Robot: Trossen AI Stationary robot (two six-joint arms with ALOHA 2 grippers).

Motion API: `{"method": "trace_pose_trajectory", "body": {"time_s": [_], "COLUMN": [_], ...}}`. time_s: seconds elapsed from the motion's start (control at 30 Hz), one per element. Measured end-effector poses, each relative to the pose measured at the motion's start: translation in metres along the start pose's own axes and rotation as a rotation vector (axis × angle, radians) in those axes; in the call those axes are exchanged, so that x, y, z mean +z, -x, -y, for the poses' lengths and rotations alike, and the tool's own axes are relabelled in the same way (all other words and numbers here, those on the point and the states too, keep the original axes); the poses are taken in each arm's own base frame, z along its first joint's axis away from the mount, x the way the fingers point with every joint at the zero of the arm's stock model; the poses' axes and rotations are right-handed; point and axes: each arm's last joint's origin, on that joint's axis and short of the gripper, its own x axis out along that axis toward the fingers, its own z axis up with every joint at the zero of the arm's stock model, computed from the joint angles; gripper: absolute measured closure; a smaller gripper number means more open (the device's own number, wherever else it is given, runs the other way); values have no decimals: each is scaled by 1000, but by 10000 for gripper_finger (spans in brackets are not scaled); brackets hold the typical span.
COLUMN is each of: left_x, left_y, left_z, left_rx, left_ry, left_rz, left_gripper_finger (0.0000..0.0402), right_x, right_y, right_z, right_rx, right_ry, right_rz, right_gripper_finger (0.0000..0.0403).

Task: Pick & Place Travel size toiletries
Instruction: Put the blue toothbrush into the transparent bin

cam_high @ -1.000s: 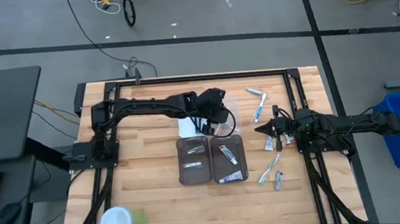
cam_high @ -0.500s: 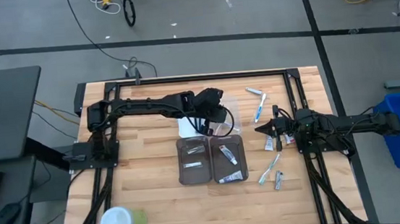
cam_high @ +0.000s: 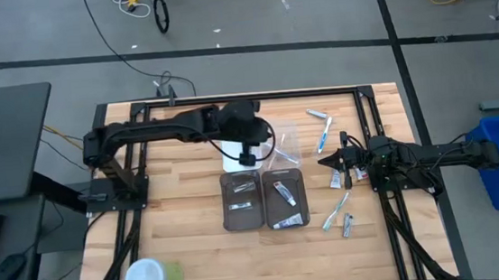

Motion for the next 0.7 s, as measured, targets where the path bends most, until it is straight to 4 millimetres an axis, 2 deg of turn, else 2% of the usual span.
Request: {"method": "trace_pose_trajectory", "body": {"time_s": [0.23,0.47,0.7], "left_x": [-19,-56,-99], "left_y": [27,55,69], "left_z": [9,31,63], "left_rx": [2,16,2], "left_ry": [128,226,254], "left_rz": [31,81,138], "left_gripper_finger": [398,399,397], "right_x": [0,0,0], "right_y": [0,0,0], "right_z": [0,0,0], "right_rx": [0,0,-1], "right_ry": [0,0,0], "right_rz": [0,0,0], "right_gripper_finger": [390,390,390]}}
